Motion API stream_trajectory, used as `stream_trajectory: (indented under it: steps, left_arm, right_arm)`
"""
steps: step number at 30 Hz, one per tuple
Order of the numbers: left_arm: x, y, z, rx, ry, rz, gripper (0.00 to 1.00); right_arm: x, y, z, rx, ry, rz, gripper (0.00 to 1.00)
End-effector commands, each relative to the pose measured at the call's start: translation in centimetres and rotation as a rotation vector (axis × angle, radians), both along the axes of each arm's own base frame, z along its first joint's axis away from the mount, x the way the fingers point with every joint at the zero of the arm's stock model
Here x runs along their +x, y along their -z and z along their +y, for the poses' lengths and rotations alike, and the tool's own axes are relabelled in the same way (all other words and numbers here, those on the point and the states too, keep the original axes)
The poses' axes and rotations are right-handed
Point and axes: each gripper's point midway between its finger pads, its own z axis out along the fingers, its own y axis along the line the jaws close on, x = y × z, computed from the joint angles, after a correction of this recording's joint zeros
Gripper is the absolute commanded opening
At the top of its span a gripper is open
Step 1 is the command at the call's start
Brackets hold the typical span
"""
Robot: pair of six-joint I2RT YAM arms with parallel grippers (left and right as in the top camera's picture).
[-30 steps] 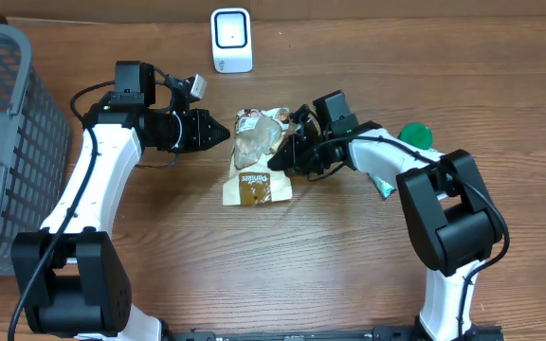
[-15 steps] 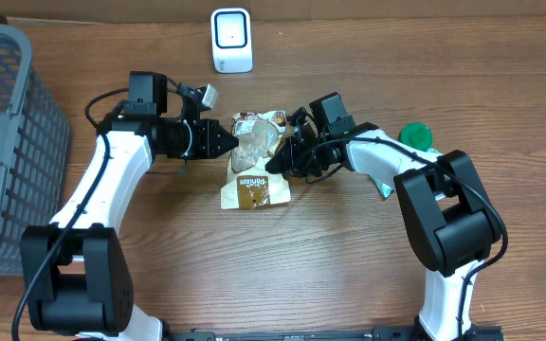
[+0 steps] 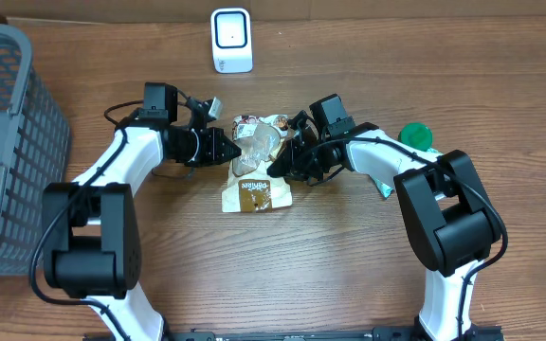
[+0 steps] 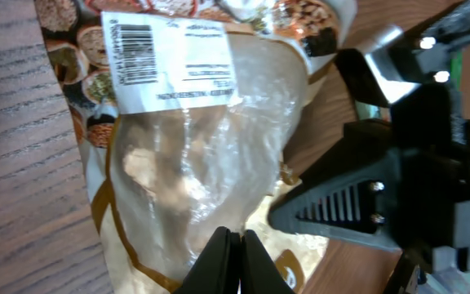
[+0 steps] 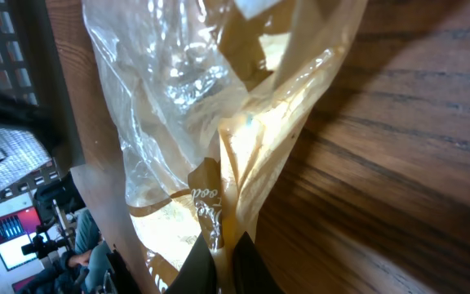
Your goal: Scan the item barcode
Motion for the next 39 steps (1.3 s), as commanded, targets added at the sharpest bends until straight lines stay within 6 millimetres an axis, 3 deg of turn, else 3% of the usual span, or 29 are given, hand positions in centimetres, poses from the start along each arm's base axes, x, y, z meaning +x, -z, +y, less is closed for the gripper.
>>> stream_trajectory:
  steps: [1, 12, 22, 27, 30, 34, 39]
  left_arm:
    - [-0.4, 0.9, -0.5, -0.017, 0.022, 0.018, 0.04]
    - [-1.1, 4.3, -0.8, -0.015, 0.025, 0.106, 0.04]
    - [-1.0, 4.3, -1.2, -0.007, 0.03, 0.1, 0.04]
    - [-1.0, 4.4, -1.1, -0.004, 0.029, 0.1, 0.04]
    - [-1.0, 4.4, -1.1, -0.004, 0.029, 0.101, 0.04]
    - [-1.0, 4.4, -1.1, -0.004, 0.029, 0.1, 0.04]
    - [-1.1, 4.4, -1.3, -0.004, 0.034, 0.1, 0.04]
  right_arm:
    - [-0.1, 0.5, -0.3, -0.007, 0.001, 0.006, 0.04]
    - [-0.2, 0.6, -0.4, -0.018, 0.004, 0.013, 0.07]
    - [0.3, 0.0, -0.6, -0.02, -0.02, -0.016, 0.47]
    - [1.9, -1.8, -1.8, -0.03, -0.026, -0.036, 0.57]
    - [2.7, -2.6, -3.0, -0.039, -0.021, -0.039, 0.71]
    - [3.3, -2.5, -5.2, -0.051, 0.009, -0.021, 0.75]
    - [3.7, -2.1, -6.1, -0.085, 0.008, -0.045, 0.74]
